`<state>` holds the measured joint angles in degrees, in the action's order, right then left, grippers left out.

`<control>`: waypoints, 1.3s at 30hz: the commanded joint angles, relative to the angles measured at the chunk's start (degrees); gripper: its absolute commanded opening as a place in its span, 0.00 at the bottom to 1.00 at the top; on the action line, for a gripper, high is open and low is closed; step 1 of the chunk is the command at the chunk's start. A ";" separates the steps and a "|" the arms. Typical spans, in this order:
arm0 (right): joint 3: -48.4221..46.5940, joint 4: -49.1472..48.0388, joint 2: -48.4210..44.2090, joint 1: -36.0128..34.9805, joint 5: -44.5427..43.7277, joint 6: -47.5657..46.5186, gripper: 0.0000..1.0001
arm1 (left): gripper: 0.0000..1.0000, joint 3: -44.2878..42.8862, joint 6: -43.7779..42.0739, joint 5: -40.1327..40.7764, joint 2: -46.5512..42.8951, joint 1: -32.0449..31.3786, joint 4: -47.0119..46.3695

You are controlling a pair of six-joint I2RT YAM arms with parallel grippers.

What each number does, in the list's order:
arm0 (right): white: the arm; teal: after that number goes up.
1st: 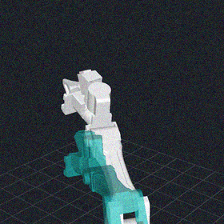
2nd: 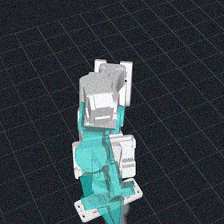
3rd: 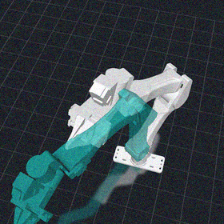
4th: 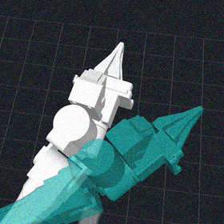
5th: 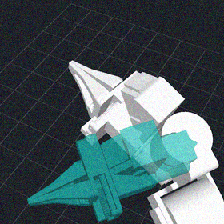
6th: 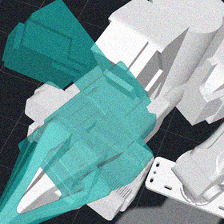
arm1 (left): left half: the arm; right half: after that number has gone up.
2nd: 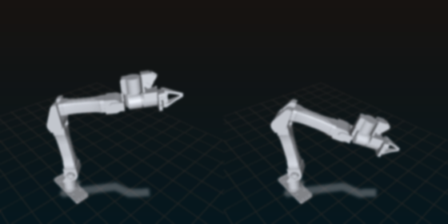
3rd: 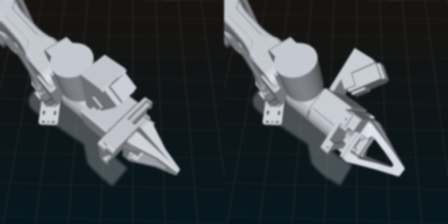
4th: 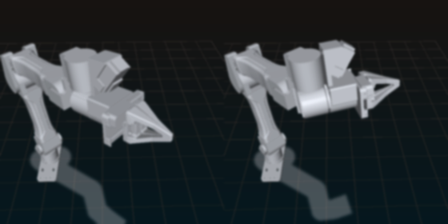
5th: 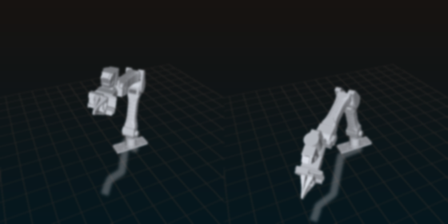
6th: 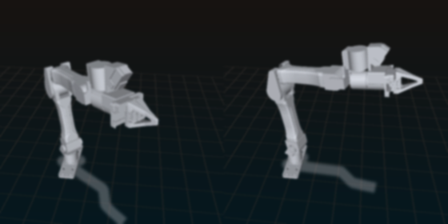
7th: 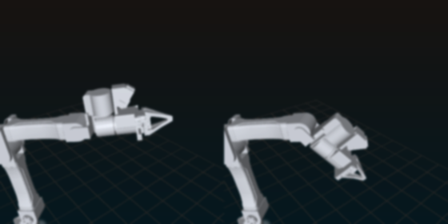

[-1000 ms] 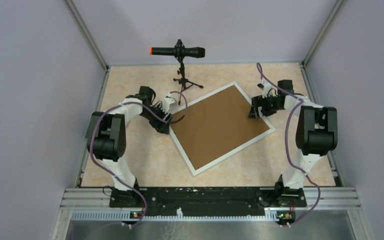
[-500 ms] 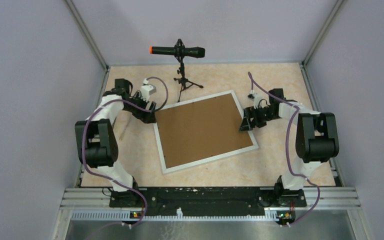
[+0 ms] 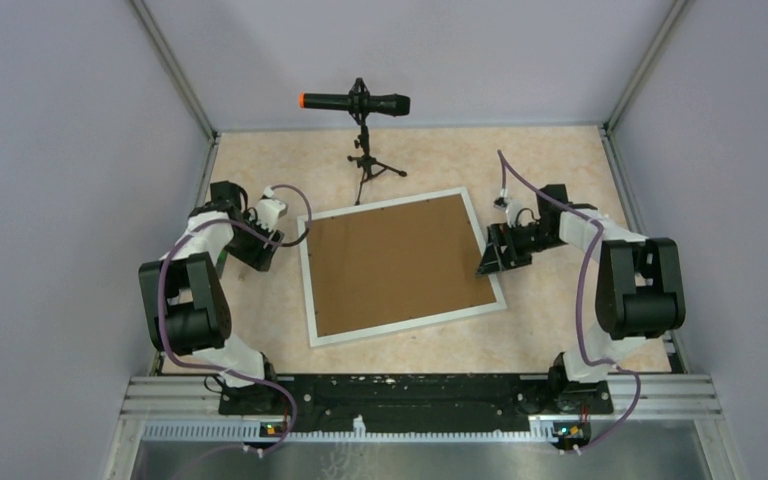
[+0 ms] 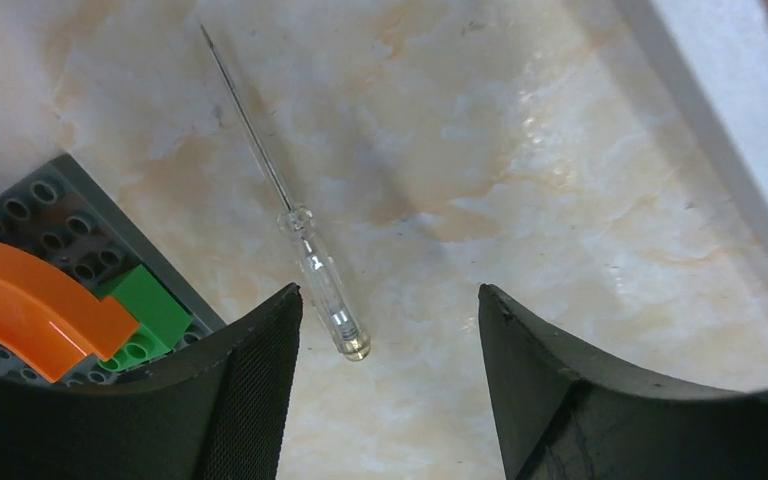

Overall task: Take the photo out of the frame
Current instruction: Pick up the screwdriver from the center of the board.

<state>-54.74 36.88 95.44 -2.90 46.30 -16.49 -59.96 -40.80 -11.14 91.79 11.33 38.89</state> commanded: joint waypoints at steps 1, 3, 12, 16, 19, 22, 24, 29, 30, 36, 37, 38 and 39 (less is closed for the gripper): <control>-0.33 0.90 -6.63 -0.53 1.95 -1.00 0.84 | 0.69 2.40 -2.68 6.01 0.06 0.70 -6.03; -0.50 0.74 -8.22 -0.53 2.35 -0.75 0.85 | 0.68 3.77 -2.88 6.60 0.14 1.10 -7.14; -3.70 -0.54 -10.90 -0.62 8.27 1.36 0.85 | 0.50 7.40 -4.61 4.44 3.98 3.46 -9.34; -5.04 -4.15 -11.41 -0.98 11.68 5.44 0.85 | 0.25 6.67 -4.74 -1.56 2.66 3.47 -6.29; -5.94 -7.32 -11.88 -1.75 13.81 8.86 0.86 | 0.07 4.02 -5.84 -8.44 -0.38 3.45 0.19; -7.63 -10.03 -11.79 -2.91 15.65 12.29 0.88 | 0.00 -2.44 -7.98 -18.66 -4.57 2.84 9.38; -9.11 -12.22 -11.62 -4.18 17.01 14.70 0.88 | 0.00 -7.53 -9.86 -25.59 -7.10 1.29 15.95; -11.62 -21.57 -10.91 -8.56 20.46 26.23 0.89 | 0.00 -13.37 -5.88 -32.28 -14.04 -11.98 17.98; -11.76 -24.19 -10.83 -9.49 21.55 28.71 0.88 | 0.00 -13.18 -3.32 -32.66 -15.32 -15.53 16.09; -8.64 -40.55 -12.88 -15.25 24.44 40.95 0.89 | 0.00 -18.25 5.95 -37.12 -14.67 -28.86 11.83; -7.95 -42.96 -13.19 -16.28 24.70 43.04 0.89 | 0.00 -19.09 6.67 -37.65 -13.99 -30.35 11.56; -7.19 -44.58 -13.32 -17.30 24.97 44.46 0.89 | 0.00 -19.65 7.24 -37.30 -13.46 -31.97 11.16; -7.06 -44.91 -13.44 -18.26 24.87 44.88 0.88 | 0.00 -20.11 7.63 -36.61 -12.79 -33.29 10.95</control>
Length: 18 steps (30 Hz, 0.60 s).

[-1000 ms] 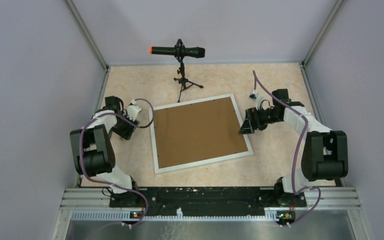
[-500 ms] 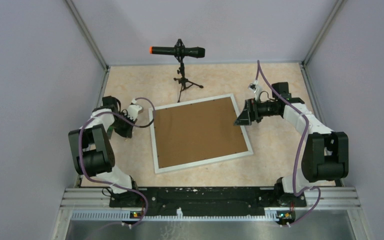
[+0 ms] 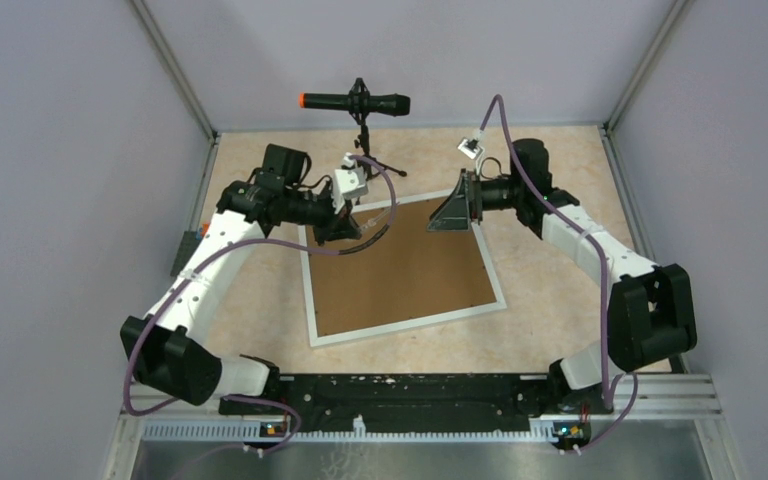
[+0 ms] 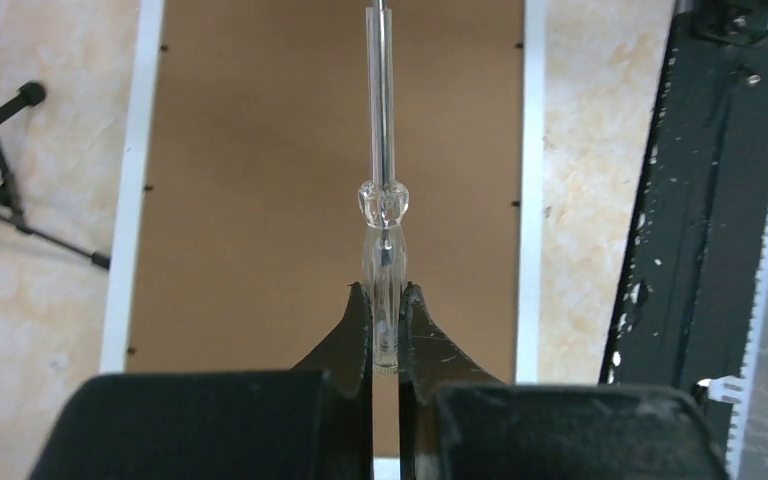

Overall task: Take the photo out of the frame
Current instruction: Pick up the screwdriver from the center of the board.

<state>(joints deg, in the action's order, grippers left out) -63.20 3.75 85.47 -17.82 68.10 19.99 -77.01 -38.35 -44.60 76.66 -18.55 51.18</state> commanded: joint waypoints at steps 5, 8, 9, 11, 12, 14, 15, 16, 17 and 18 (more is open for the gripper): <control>0.33 -7.77 -3.16 -6.72 -1.60 5.62 0.86 | 0.00 -3.97 4.93 -4.01 4.67 -6.76 -1.37; -0.03 -8.85 -2.27 -7.87 -3.01 7.04 0.83 | 0.00 -3.56 5.39 -4.15 5.03 -8.15 -2.19; -0.24 -9.03 -2.17 -8.44 -3.59 7.19 0.82 | 0.00 -3.65 5.49 -4.08 5.21 -8.62 -2.23; -0.53 -9.19 -1.72 -9.65 -4.32 7.18 0.79 | 0.00 -4.12 5.19 -3.38 5.70 -9.56 -1.99; -0.67 -9.20 -1.57 -10.15 -4.63 7.13 0.77 | 0.00 -4.46 5.07 -2.85 5.95 -9.96 -1.90; -0.63 -9.16 -1.20 -11.11 -4.95 6.83 0.72 | 0.00 -4.95 4.69 -2.35 6.44 -10.54 -1.56; -0.52 -9.24 -1.11 -11.25 -5.09 6.74 0.69 | 0.00 -5.18 4.28 -2.12 6.60 -10.81 -1.19; -0.40 -9.39 -1.03 -11.36 -5.28 6.72 0.65 | 0.00 -5.24 3.95 -1.65 6.74 -11.11 -0.91; -0.22 -9.57 -0.93 -11.41 -5.26 6.65 0.60 | 0.00 -5.25 3.82 -1.07 6.81 -11.28 -0.82; -0.15 -9.61 -0.90 -11.42 -5.19 6.65 0.54 | 0.00 -5.32 3.81 -0.96 6.94 -11.33 -0.82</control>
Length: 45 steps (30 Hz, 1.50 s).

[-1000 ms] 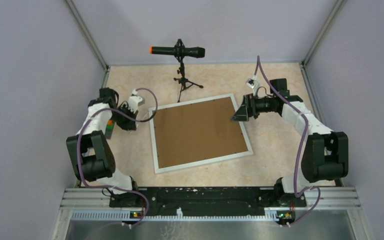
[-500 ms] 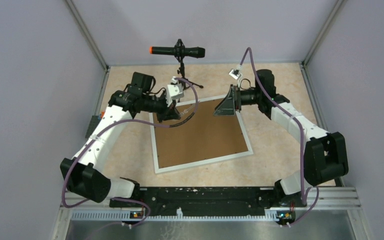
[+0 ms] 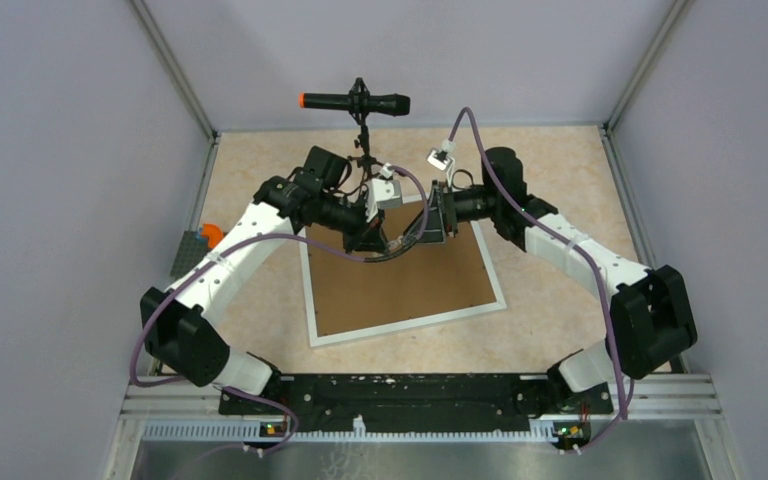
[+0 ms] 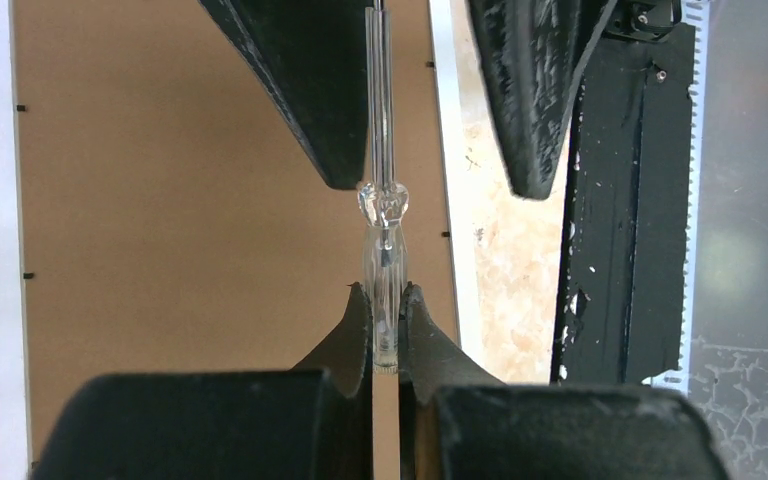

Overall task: Take the photo out of the frame
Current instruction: Pick up the screwdriver from the center of the board.

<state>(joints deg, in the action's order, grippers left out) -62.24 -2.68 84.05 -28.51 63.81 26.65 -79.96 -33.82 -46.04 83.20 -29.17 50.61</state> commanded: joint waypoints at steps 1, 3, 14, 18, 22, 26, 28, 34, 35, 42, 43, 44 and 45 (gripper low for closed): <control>-1.07 -3.14 0.61 -0.75 -0.81 0.04 0.48 | 0.00 -2.32 -0.72 0.51 0.44 -0.75 -0.27; -1.00 -2.96 0.70 -0.76 -1.14 0.04 0.40 | 0.00 -2.29 -0.71 -0.18 0.58 -0.88 -0.25; -6.84 -3.49 2.34 2.02 -0.18 3.84 0.00 | 0.47 -1.84 8.13 0.42 -2.41 1.12 -5.65; -7.93 -19.20 2.39 6.74 0.40 17.80 0.00 | 0.83 3.27 21.27 -12.84 -6.57 10.24 -17.68; -9.93 -27.71 3.19 8.03 0.10 26.57 0.00 | 0.91 14.83 48.95 -22.94 -11.85 17.43 -44.01; -8.22 -35.48 3.25 8.03 -1.65 33.60 0.00 | 0.91 26.42 73.59 -25.38 -13.72 17.46 -69.56; -6.73 -37.55 3.24 7.95 -2.91 35.39 0.00 | 0.90 30.82 83.68 -23.83 -13.86 17.39 -81.85; -5.29 -39.46 3.53 5.87 -3.09 37.02 0.00 | 0.90 31.96 95.08 -23.76 -11.30 14.30 -95.89; -5.17 -38.69 3.40 5.34 -3.20 36.09 0.00 | 0.90 31.89 95.42 -23.89 -11.08 13.46 -96.55; -4.68 -32.64 1.49 2.43 -3.77 27.54 0.00 | 0.88 31.55 97.92 -22.69 -10.53 10.45 -97.95; -4.61 -32.63 1.41 2.28 -3.86 27.08 0.00 | 0.85 31.67 98.81 -22.01 -10.33 10.45 -98.02; -4.58 -32.72 1.34 2.11 -3.74 26.72 0.00 | 0.82 31.89 100.02 -21.63 -10.01 10.45 -98.76; -4.48 -32.96 1.22 1.99 -3.58 26.47 0.00 | 0.80 32.40 101.94 -21.25 -9.56 10.45 -100.42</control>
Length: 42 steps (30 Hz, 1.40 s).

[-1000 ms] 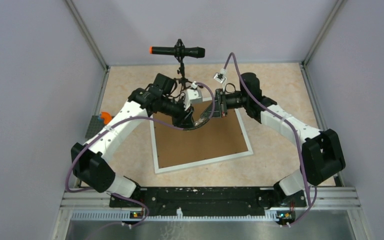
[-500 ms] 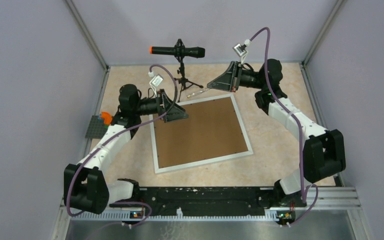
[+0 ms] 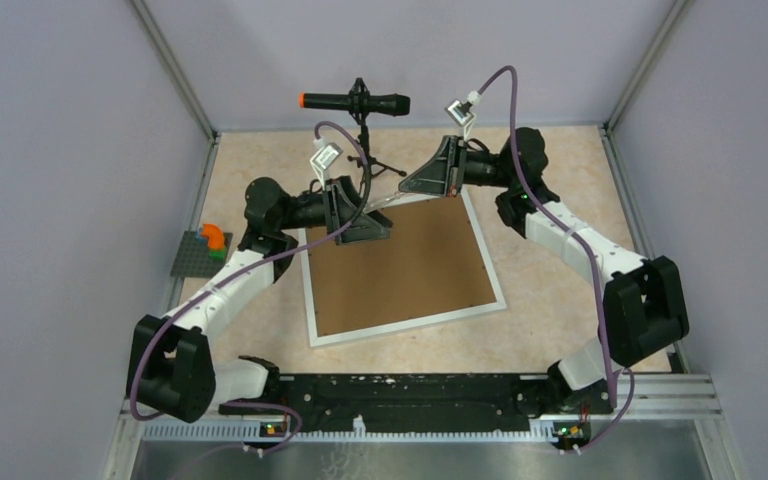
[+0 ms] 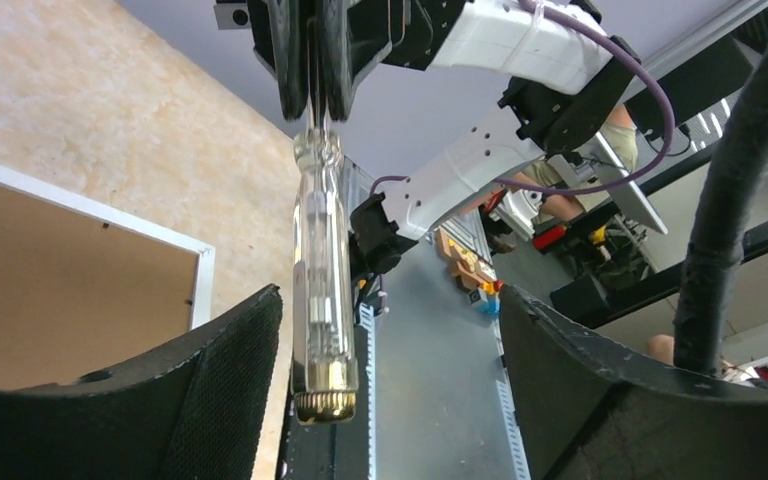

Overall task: Take the photo out of the frame
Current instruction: Pick up the screwdriver from the center of the board.

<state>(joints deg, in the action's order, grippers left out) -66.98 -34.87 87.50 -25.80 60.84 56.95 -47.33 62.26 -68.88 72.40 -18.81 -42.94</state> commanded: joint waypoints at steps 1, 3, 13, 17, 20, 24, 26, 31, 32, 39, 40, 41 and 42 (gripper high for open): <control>0.36 -1.17 -2.26 -0.82 -0.37 -4.13 0.00 | 0.76 0.51 8.09 1.98 1.72 0.09 -9.40; 0.64 -1.62 -2.59 -0.77 -0.12 -5.01 0.00 | 0.71 1.66 12.33 2.51 2.55 0.13 -13.80; 2.28 -1.60 -5.52 -0.91 -3.23 -15.74 0.00 | 0.61 7.99 24.87 12.94 2.65 2.48 -24.60; 2.22 -3.51 -5.81 -0.87 -3.52 -16.83 0.00 | 0.62 8.00 26.23 14.01 3.08 2.58 -24.84; 1.89 -3.29 -5.64 -1.16 -3.59 -18.34 0.00 | 0.61 8.04 27.11 14.50 3.14 2.55 -25.41; 1.43 -2.71 -5.08 -2.17 -3.71 -20.16 0.00 | 0.57 7.80 27.60 14.76 3.25 2.48 -25.24; 1.08 -1.88 -4.73 -2.97 -3.75 -21.13 0.00 | 0.55 7.69 27.82 14.92 3.39 2.40 -25.34; 0.55 -1.62 -3.83 -3.79 -4.15 -21.65 0.00 | 0.46 6.98 27.50 15.03 4.02 1.48 -27.14; 0.53 -1.74 -3.78 -3.93 -4.22 -21.70 0.00 | 0.45 6.80 27.59 15.12 4.22 1.35 -27.39; 0.64 -1.60 -3.72 -4.78 -3.80 -22.53 0.00 | 0.38 5.36 27.65 15.63 5.63 0.69 -28.42; 0.75 -1.38 -3.63 -4.78 -3.74 -22.72 0.00 | 0.35 5.31 27.62 15.70 5.71 0.70 -28.63; 0.77 -1.24 -3.72 -4.78 -3.59 -22.75 0.00 | 0.31 5.30 27.52 15.64 5.77 0.70 -28.87; 0.81 -1.06 -3.69 -4.78 -3.31 -22.77 0.00 | 0.27 5.38 27.37 15.64 5.67 0.70 -29.01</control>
<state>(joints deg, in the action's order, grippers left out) -64.51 -34.22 84.12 -29.87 57.06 36.12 -39.79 89.95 -54.06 77.93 -17.85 -67.11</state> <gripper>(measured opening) 0.030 0.324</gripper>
